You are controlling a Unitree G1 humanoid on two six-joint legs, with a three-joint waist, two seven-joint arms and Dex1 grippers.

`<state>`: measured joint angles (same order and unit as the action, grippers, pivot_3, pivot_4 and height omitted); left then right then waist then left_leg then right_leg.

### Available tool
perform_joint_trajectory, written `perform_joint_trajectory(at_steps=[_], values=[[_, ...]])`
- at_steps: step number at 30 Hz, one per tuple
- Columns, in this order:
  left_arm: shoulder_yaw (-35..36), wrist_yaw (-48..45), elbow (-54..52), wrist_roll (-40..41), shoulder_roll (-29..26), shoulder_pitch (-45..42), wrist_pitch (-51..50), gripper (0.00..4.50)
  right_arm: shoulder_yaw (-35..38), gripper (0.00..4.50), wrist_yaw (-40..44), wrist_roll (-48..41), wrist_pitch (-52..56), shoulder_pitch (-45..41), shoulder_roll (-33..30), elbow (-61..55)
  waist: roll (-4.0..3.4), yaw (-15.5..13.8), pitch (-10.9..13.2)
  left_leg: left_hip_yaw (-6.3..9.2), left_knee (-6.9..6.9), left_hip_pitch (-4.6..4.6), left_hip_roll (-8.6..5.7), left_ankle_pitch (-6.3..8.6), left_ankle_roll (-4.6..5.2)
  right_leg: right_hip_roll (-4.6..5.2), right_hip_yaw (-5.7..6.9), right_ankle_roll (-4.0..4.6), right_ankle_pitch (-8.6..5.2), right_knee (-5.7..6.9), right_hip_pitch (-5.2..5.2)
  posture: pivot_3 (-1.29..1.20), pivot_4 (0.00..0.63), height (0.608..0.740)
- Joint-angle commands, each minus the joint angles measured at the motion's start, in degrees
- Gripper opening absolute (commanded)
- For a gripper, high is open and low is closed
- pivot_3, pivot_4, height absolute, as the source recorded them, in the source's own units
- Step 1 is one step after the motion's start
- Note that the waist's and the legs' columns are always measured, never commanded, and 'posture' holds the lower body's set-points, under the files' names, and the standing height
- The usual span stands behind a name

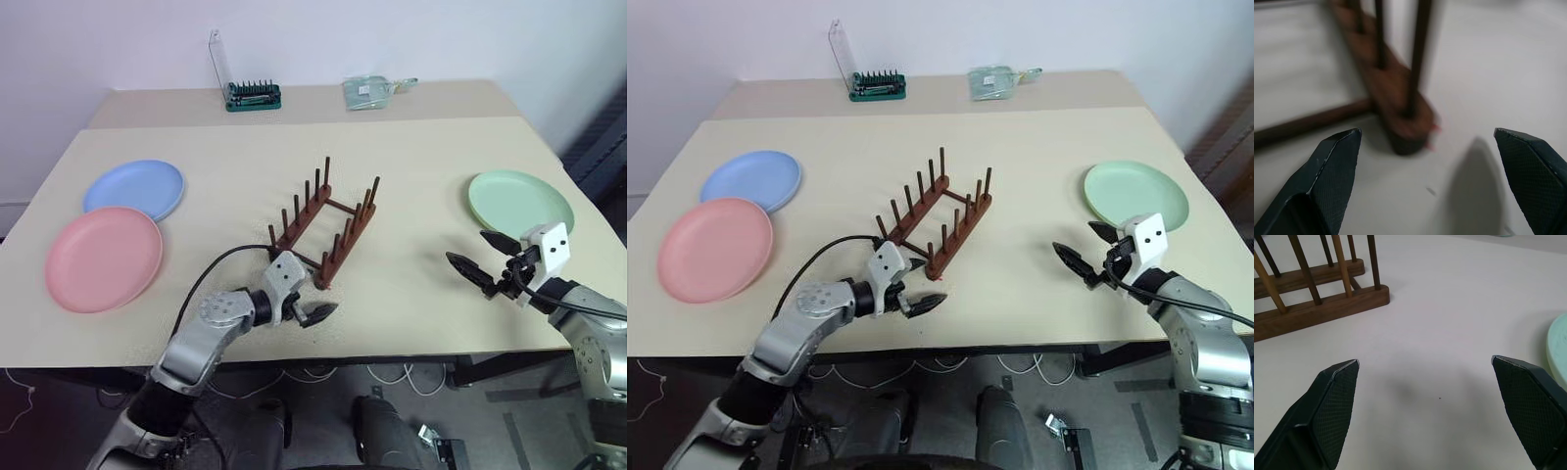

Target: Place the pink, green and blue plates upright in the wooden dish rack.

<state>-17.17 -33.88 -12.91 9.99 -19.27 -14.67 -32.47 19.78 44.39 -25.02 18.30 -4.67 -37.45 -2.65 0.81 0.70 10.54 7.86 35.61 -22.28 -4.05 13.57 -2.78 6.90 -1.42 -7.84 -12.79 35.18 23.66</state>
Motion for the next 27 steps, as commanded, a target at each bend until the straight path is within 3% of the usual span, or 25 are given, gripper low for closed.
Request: perform_joint_trajectory(at_steps=[1, 2, 5, 11, 16, 22, 27], values=[[0.9, 5.9, 1.5, -2.7, 2.5, -0.4, -1.4, 4.50, 1.6, 4.43, -1.0, -0.7, -0.7, 0.0, -0.4, -3.2, -0.01, 0.0, 0.0, 0.00, 0.04, 0.01, 0.00, 0.01, 0.01, 0.00, 0.00, 0.00, 0.00, 0.00, -0.03, 0.00, 0.150, 0.740], [1.1, 6.7, 2.0, -2.5, 3.6, -0.4, -2.0, 4.50, 1.6, 4.43, -1.3, -0.7, -0.6, 0.1, -0.4, -3.7, -0.02, 0.0, 0.0, 0.00, 0.08, 0.03, 0.00, 0.01, 0.02, 0.00, 0.00, -0.01, 0.00, 0.00, -0.08, 0.00, 0.150, 0.740], [1.2, 7.0, 2.2, -1.7, 5.1, 0.0, -2.4, 3.65, 1.5, 4.50, -2.0, -0.8, 0.0, 0.3, -0.5, -4.8, -0.08, -0.1, -0.1, 0.00, 0.13, 0.08, -0.01, 0.02, 0.02, 0.00, 0.00, -0.02, -0.01, 0.00, -0.16, 0.00, 0.150, 0.740], [1.8, 6.7, 2.5, -2.0, 4.8, 0.3, -0.8, 0.82, 1.3, 4.50, -2.3, -1.0, 0.8, 0.0, -0.9, -5.5, -0.17, -0.1, -0.1, 0.00, 0.18, 0.09, -0.02, 0.04, 0.07, 0.00, 0.01, -0.05, -0.04, -0.01, -0.19, 0.00, 0.150, 0.740], [1.8, 2.5, 3.8, -2.5, 1.8, 0.3, 4.6, 0.76, 0.9, 4.50, -1.6, -1.1, 2.0, 0.2, -1.5, -6.2, -0.27, -0.1, -0.2, 0.00, 0.27, 0.08, -0.02, 0.08, 0.13, 0.00, 0.01, -0.06, -0.04, -0.01, -0.22, 0.00, 0.150, 0.740], [3.1, -18.0, 7.3, 4.0, -6.3, -1.8, 17.3, 0.76, -0.4, 4.50, 0.2, -0.8, 2.9, 1.2, -2.2, -6.7, -0.32, -0.1, -0.2, 0.00, 0.26, 0.06, -0.02, 0.09, 0.13, 0.00, 0.02, -0.04, -0.05, -0.02, -0.21, 0.00, 0.150, 0.740], [1.2, -27.8, 17.7, 2.1, -8.7, -7.6, 24.5, 0.76, -0.9, 4.50, 0.9, -0.6, 2.8, 2.4, -2.2, -7.0, -0.31, -0.2, -0.2, 0.01, 0.31, -0.01, -0.03, 0.09, 0.14, 0.00, 0.03, -0.04, -0.06, -0.06, -0.21, 0.00, 0.150, 0.740]])
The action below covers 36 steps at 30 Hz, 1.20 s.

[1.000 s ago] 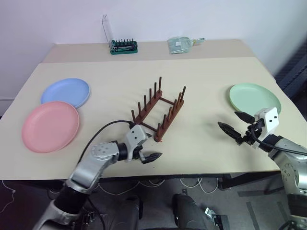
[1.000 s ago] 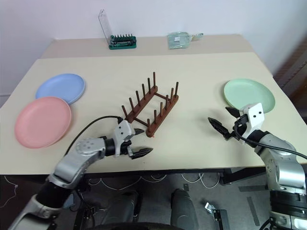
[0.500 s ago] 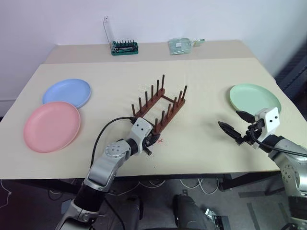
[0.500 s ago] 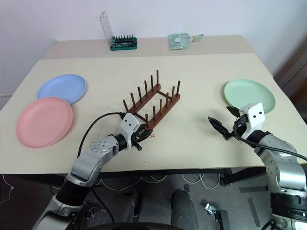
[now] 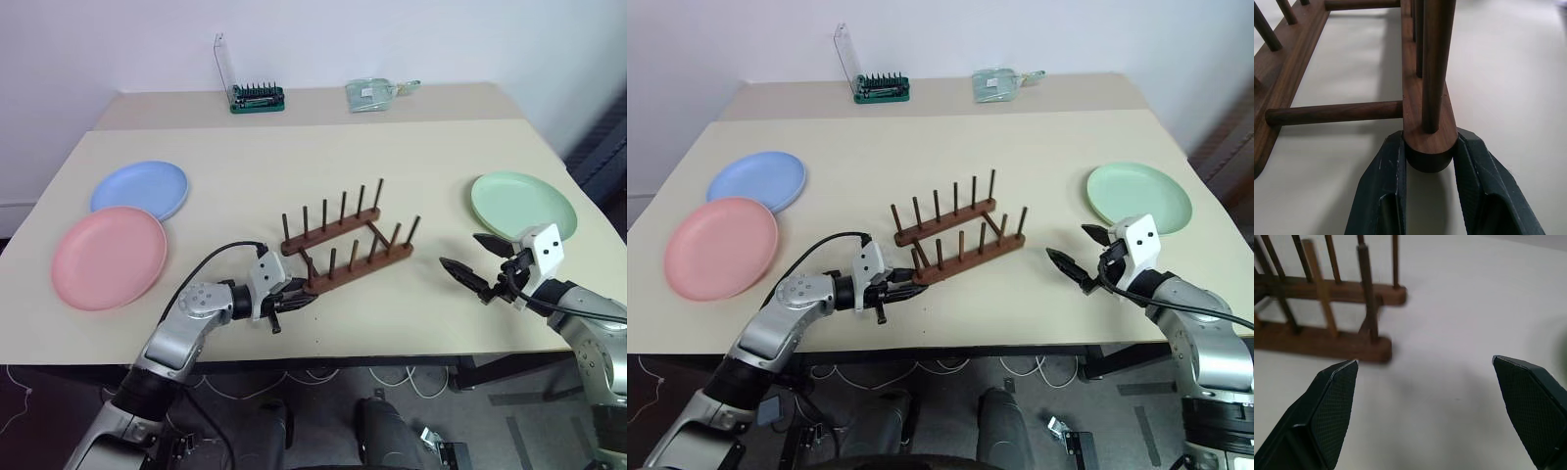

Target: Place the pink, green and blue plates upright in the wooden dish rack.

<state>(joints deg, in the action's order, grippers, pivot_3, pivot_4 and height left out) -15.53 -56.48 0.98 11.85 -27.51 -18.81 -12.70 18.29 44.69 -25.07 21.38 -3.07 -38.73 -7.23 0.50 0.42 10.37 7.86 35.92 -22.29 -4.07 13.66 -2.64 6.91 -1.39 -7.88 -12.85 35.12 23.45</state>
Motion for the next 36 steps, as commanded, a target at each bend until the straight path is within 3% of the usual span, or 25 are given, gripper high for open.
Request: perform_joint_trajectory(at_steps=[1, 8, 16, 23, 29, 30, 35, 36], values=[[-0.7, -6.6, 5.9, 0.2, -0.1, -4.9, 5.6, 0.76, 0.8, 4.50, 0.8, -0.6, -0.3, 1.6, -0.9, -2.7, 0.00, 0.0, 0.0, 0.00, 0.00, 0.00, 0.00, 0.00, 0.00, 0.00, 0.00, 0.00, 0.00, -0.01, 0.00, 0.00, 0.150, 0.740], [-1.9, -10.6, 16.3, -2.0, 2.4, -10.4, 12.4, 0.76, 1.9, 4.50, 0.5, -0.5, -0.5, 4.8, -0.8, -4.2, 0.00, 0.3, 0.0, 0.00, 0.05, -0.01, 0.00, 0.08, 0.14, 0.00, 0.00, -0.04, 0.00, 0.00, 0.02, 0.00, 0.150, 0.740], [-1.4, -11.9, 19.7, -2.9, 3.5, -11.8, 14.6, 0.76, 2.1, 4.50, 0.0, -0.5, -0.6, 5.3, -0.8, -4.5, 0.00, 0.3, 0.0, 0.00, 0.07, 0.00, -0.01, 0.09, 0.15, 0.00, -0.01, -0.05, -0.01, 0.02, 0.01, 0.00, 0.150, 0.740], [2.1, -11.4, 9.3, 0.2, -3.0, -2.6, 5.7, 4.14, 2.7, 4.50, -0.1, 0.1, 0.8, 9.5, -3.0, -8.4, -0.06, 0.5, 0.0, 0.00, 0.06, 0.05, 0.01, 0.15, 0.25, 0.00, -0.02, -0.10, -0.04, 0.06, 0.00, 0.00, 0.150, 0.740], [5.5, -7.3, 2.7, 2.8, -4.2, 3.4, 0.5, 4.14, 0.4, 4.50, -0.8, 0.2, 2.3, 7.6, -2.9, -9.2, -0.23, 0.3, -0.1, -0.01, 0.07, 0.11, 0.04, 0.17, 0.29, 0.00, -0.03, -0.09, -0.05, 0.06, -0.05, 0.00, 0.150, 0.740], [5.9, -7.4, 1.8, 3.6, -4.4, 3.8, -0.4, 4.34, 0.2, 4.50, -0.7, 0.1, 2.5, 7.3, -3.0, -9.3, -0.23, 0.3, -0.1, -0.01, 0.08, 0.11, 0.02, 0.18, 0.29, 0.00, -0.03, -0.09, -0.05, 0.04, -0.08, 0.00, 0.150, 0.740], [6.7, -7.6, -2.8, 3.4, -8.4, 7.9, -1.6, 4.34, -1.2, 4.50, 2.8, -0.5, 4.5, 8.0, -5.9, -10.5, -0.25, 0.4, -0.2, -0.01, 0.04, 0.10, 0.04, 0.20, 0.33, 0.00, -0.03, -0.11, -0.08, 0.04, -0.04, 0.00, 0.150, 0.740], [6.2, -8.8, -4.3, 4.2, -9.5, 8.9, -3.0, 3.78, -1.5, 3.94, 4.1, -1.1, 5.2, 9.1, -6.6, -11.8, -0.25, 0.4, -0.2, -0.02, 0.05, 0.10, 0.03, 0.20, 0.33, 0.00, -0.03, -0.11, -0.08, 0.04, -0.04, 0.00, 0.150, 0.740]])
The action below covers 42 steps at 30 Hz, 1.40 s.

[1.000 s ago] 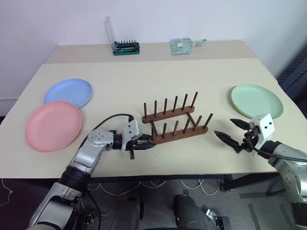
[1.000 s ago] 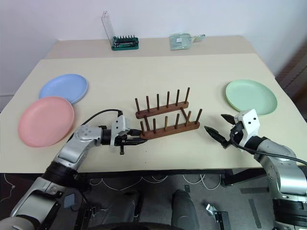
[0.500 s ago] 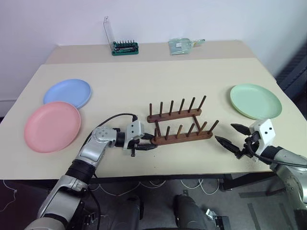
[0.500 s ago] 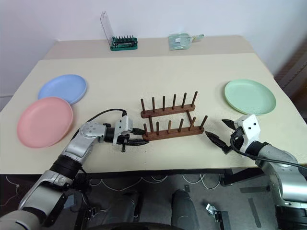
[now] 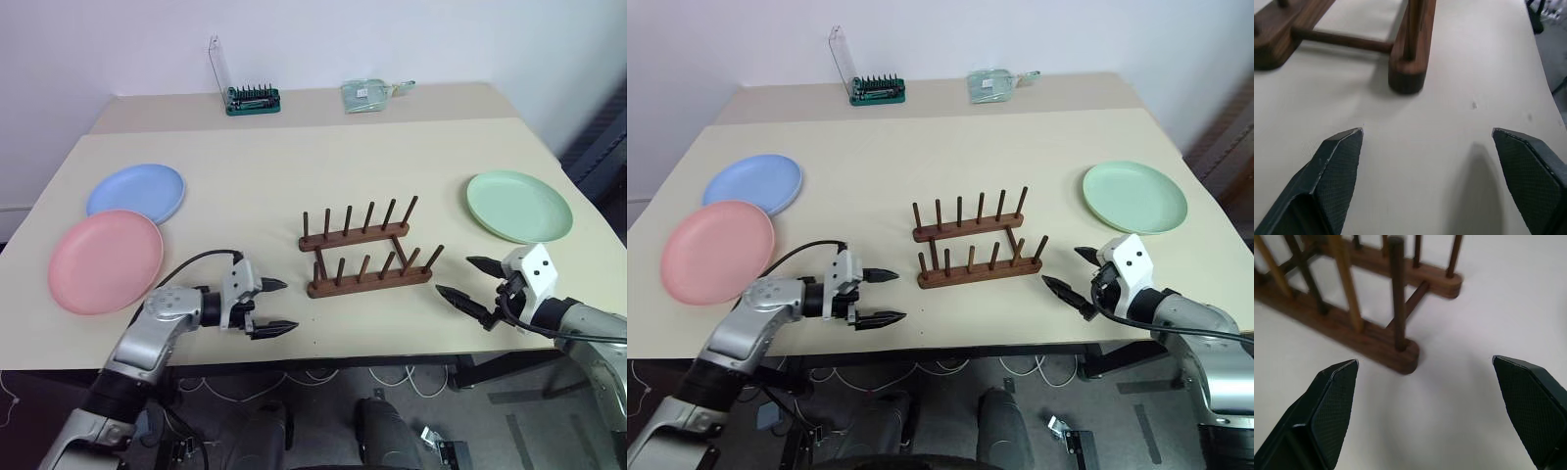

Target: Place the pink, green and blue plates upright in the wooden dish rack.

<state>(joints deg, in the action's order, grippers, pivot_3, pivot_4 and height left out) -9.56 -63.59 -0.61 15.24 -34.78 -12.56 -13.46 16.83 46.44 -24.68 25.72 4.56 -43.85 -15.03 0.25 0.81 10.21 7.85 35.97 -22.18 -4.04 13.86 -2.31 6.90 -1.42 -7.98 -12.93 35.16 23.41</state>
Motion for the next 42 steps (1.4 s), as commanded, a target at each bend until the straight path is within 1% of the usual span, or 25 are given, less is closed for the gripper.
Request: perform_joint_trajectory(at_steps=[1, 3, 4, 6, 7, 8, 10, 15, 16, 18, 23, 28, 34, 37, 42], values=[[-0.4, -2.9, -4.5, 1.6, -3.2, 3.9, -3.0, 3.49, -0.9, 3.64, 3.5, -1.7, 1.4, 2.7, -2.2, -5.5, 0.00, -0.1, 0.0, -0.01, 0.01, -0.01, 0.00, 0.00, 0.00, 0.00, 0.00, 0.00, -0.01, -0.02, -0.01, 0.00, 0.150, 0.740], [-2.0, -3.5, -7.2, 3.1, -2.8, 4.9, -5.3, 2.48, -3.6, 2.60, 4.3, -1.1, 2.2, 3.4, -2.6, -7.7, -0.02, -0.1, 0.0, -0.01, 0.00, -0.03, 0.00, 0.04, 0.06, 0.01, -0.01, -0.04, -0.04, -0.05, -0.01, 0.00, 0.150, 0.740], [-3.0, -2.7, -7.8, 3.0, -1.9, 4.7, -6.1, 2.03, -4.9, 2.14, 3.7, -0.7, 2.4, 2.9, -2.0, -8.1, -0.01, -0.1, 0.0, -0.01, 0.01, -0.03, 0.00, 0.06, 0.08, 0.02, -0.01, -0.04, -0.05, -0.06, -0.02, 0.00, 0.150, 0.740], [-3.9, -1.7, -8.4, 2.6, -0.8, 4.3, -7.1, 0.96, -5.9, 1.02, 2.8, -0.5, 2.7, 2.3, -1.3, -8.5, -0.03, -0.2, 0.0, -0.01, 0.08, -0.04, 0.00, 0.06, 0.08, 0.02, 0.00, 0.07, -0.11, -0.06, -0.04, 0.00, 0.150, 0.740], [-4.8, -1.0, -8.7, 2.1, 0.3, 4.2, -7.2, 0.48, -6.5, 0.51, 2.1, -0.3, 2.9, 1.8, -0.8, -8.5, -0.02, -0.3, 0.0, -0.01, 0.09, -0.04, -0.01, 0.06, 0.08, 0.03, -0.01, 0.09, -0.12, -0.07, -0.06, 0.00, 0.150, 0.740], [-5.8, 0.3, -8.9, 1.4, 1.4, 3.8, -8.4, 0.47, -7.2, 0.06, 1.1, 0.2, 2.7, 1.1, -0.3, -8.5, -0.01, -0.3, 0.0, 0.00, 0.11, -0.06, -0.01, 0.06, 0.08, 0.03, 0.00, 0.09, -0.13, -0.07, -0.07, 0.00, 0.150, 0.740], [-6.8, 3.9, -8.0, -0.2, 4.3, 3.0, -8.7, 0.47, -9.4, 0.06, -1.4, 2.0, 3.5, -0.7, 0.8, -7.9, -0.02, -0.5, 0.0, 0.00, 0.12, -0.06, -0.04, 0.06, 0.08, 0.05, 0.00, 0.08, -0.12, -0.08, -0.07, 0.00, 0.150, 0.740], [-6.3, 9.4, -5.4, -2.9, 8.2, 1.1, -6.8, 0.47, -14.5, 0.06, -4.5, 7.2, 2.2, -3.0, 2.3, -5.9, -0.03, -1.4, 0.0, 0.00, 0.13, -0.07, -0.06, 0.06, 0.07, 0.07, 0.01, 0.04, -0.10, -0.09, -0.07, 0.00, 0.150, 0.740], [-6.2, 10.5, -4.9, -3.2, 9.0, 0.5, -6.9, 0.47, -15.2, 0.06, -5.7, 8.2, 2.0, -4.0, 3.1, -4.8, -0.03, -1.4, 0.0, -0.01, 0.14, -0.06, -0.07, 0.06, 0.07, 0.07, 0.00, 0.04, -0.10, -0.09, -0.07, 0.00, 0.150, 0.740], [-6.4, 13.1, -3.0, -5.3, 10.7, -0.7, -3.6, 0.47, -16.2, 0.06, -7.5, 10.3, 1.9, -5.8, 4.2, -2.3, -0.03, -1.5, 0.0, -0.02, 0.19, -0.07, -0.07, 0.06, 0.07, 0.07, 0.00, 0.06, -0.10, -0.10, -0.08, 0.00, 0.150, 0.740], [-5.3, 19.7, 1.6, -7.8, 14.1, -3.4, -1.9, 0.47, -17.8, 0.06, -9.6, 14.6, -0.9, -9.1, 5.2, 2.9, -0.01, -1.5, 0.0, -0.02, 0.19, -0.06, -0.09, 0.06, 0.07, 0.07, 0.00, -0.06, -0.03, -0.09, -0.08, 0.00, 0.150, 0.740], [-3.7, 24.6, 6.2, -9.1, 15.9, -6.0, 0.1, 0.47, -19.1, 0.06, -12.7, 18.6, -3.8, -14.5, 7.0, 9.6, 0.01, -1.3, -0.1, -0.02, 0.17, -0.01, -0.08, 0.06, 0.07, 0.06, 0.00, -0.07, -0.02, -0.06, -0.09, 0.00, 0.150, 0.740], [-2.7, 28.1, 11.7, -10.3, 17.7, -9.6, 2.5, 0.47, -20.3, 0.06, -13.9, 21.3, -6.8, -19.9, 9.0, 15.0, 0.01, -1.1, -0.1, -0.02, 0.16, 0.00, -0.09, 0.05, 0.06, 0.05, 0.00, -0.07, -0.01, -0.04, -0.08, 0.00, 0.150, 0.740], [-2.5, 29.1, 13.4, -10.9, 18.1, -10.5, 3.1, 0.47, -20.3, 0.06, -13.7, 21.8, -7.3, -20.9, 9.5, 16.0, 0.01, -1.1, -0.1, -0.01, 0.16, 0.00, -0.09, 0.05, 0.06, 0.04, 0.00, -0.07, 0.00, -0.04, -0.08, 0.00, 0.150, 0.740], [-2.3, 28.6, 13.0, -11.3, 17.6, -9.6, 3.9, 0.47, -20.0, 0.06, -13.2, 21.9, -7.9, -20.0, 9.5, 15.3, 0.01, -1.0, -0.1, -0.01, 0.15, 0.00, -0.09, 0.05, 0.06, 0.04, 0.00, -0.07, 0.00, -0.04, -0.08, 0.00, 0.150, 0.740]])
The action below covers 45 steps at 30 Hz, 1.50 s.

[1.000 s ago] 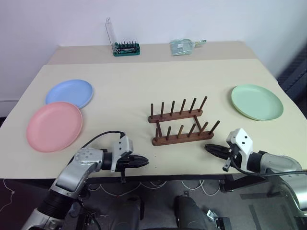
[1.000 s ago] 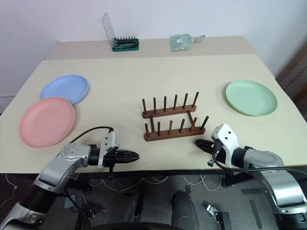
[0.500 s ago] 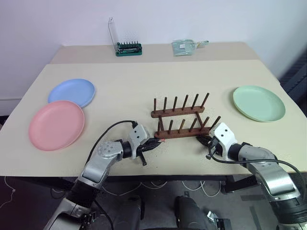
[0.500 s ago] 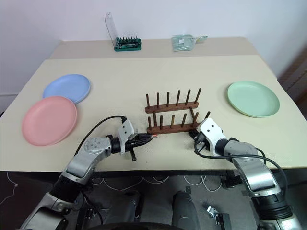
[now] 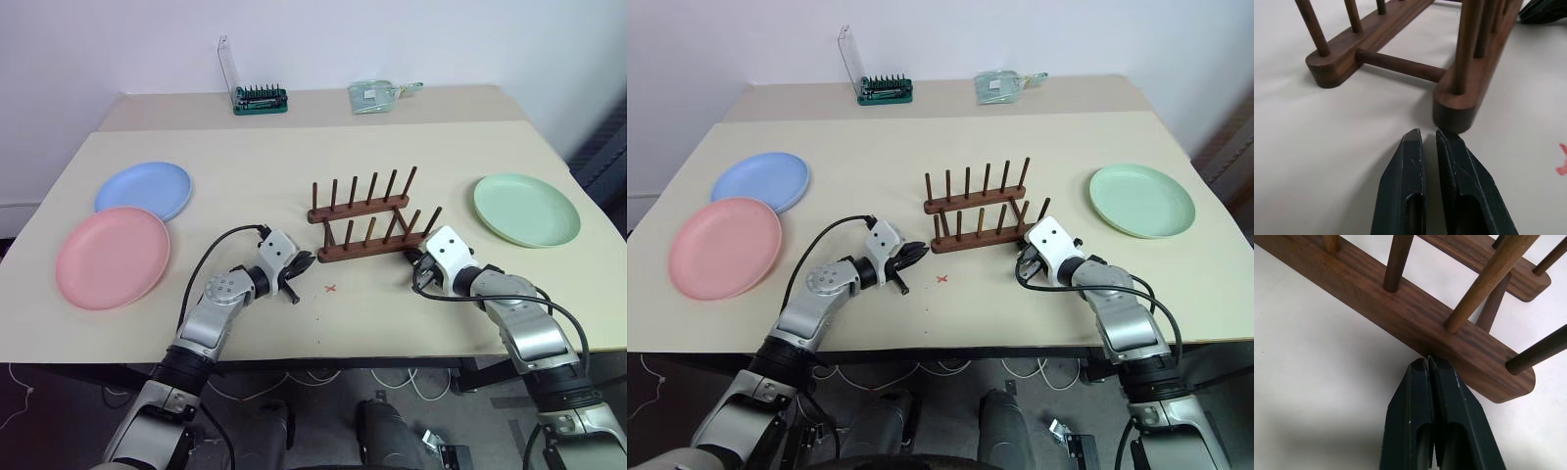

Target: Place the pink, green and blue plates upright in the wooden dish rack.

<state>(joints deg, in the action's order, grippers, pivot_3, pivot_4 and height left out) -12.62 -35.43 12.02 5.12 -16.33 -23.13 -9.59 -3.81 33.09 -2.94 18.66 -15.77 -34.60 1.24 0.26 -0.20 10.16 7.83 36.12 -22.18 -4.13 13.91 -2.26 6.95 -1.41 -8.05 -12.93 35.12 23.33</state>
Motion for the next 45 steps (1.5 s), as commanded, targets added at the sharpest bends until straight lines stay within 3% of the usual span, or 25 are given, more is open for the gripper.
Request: perform_joint_trajectory(at_steps=[1, 12, 22, 34, 37, 45], values=[[0.9, 0.4, 0.3, -1.1, -1.0, 1.1, 0.1, 0.47, 0.8, 0.06, 0.2, 0.2, -0.9, 0.5, 0.2, -1.1, 0.00, 0.1, 0.0, 0.00, 0.00, 0.00, 0.00, 0.00, 0.00, 0.00, 0.00, 0.00, 0.00, 0.00, 0.00, 0.00, 0.150, 0.740], [-2.4, -14.4, -11.2, 5.8, -5.6, 6.6, -6.0, 0.47, 2.9, 0.06, 4.0, -1.9, 0.2, 5.2, -2.0, -5.6, -0.03, 0.9, 0.0, 0.02, -0.08, 0.01, 0.01, 0.01, 0.01, 0.00, 0.00, -0.01, -0.02, 0.00, 0.00, 0.00, 0.150, 0.740], [-1.1, 2.9, 0.8, -3.1, 4.4, 0.0, -4.0, 0.47, 3.4, 0.06, 3.3, -1.8, 0.9, 5.8, -1.4, -6.5, 0.00, 0.1, 0.0, 0.03, 0.03, 0.03, -0.02, 0.01, 0.01, 0.00, 0.00, -0.02, -0.01, -0.04, -0.11, 0.00, 0.150, 0.740], [1.1, 5.6, 3.2, -3.3, 2.5, -0.3, -2.3, 0.47, 4.2, 0.06, 3.4, -2.1, 1.0, 6.4, -1.9, -7.2, 0.00, 1.0, 0.0, 0.03, -0.02, 0.11, -0.01, 0.00, 0.01, 0.00, 0.00, -0.03, -0.02, -0.01, -0.12, 0.00, 0.150, 0.740], [0.6, 0.8, -0.6, -1.7, -0.5, 2.3, -3.7, 0.47, 5.1, 0.06, 4.9, -3.3, 0.4, 6.9, -2.8, -8.0, 0.00, 1.2, 0.0, 0.02, -0.06, 0.15, 0.02, 0.01, 0.01, -0.02, 0.00, -0.03, -0.02, 0.02, -0.12, 0.00, 0.150, 0.740], [2.4, -14.2, -12.5, 4.7, -15.3, 17.4, -5.3, 0.47, 13.3, 0.06, 9.5, -8.3, 0.4, 8.5, -8.3, -7.5, -0.14, 1.2, -0.1, 0.00, -0.19, 0.17, 0.06, 0.07, -0.01, -0.02, -0.02, 0.00, -0.07, -0.02, -0.08, 0.00, 0.150, 0.740]])
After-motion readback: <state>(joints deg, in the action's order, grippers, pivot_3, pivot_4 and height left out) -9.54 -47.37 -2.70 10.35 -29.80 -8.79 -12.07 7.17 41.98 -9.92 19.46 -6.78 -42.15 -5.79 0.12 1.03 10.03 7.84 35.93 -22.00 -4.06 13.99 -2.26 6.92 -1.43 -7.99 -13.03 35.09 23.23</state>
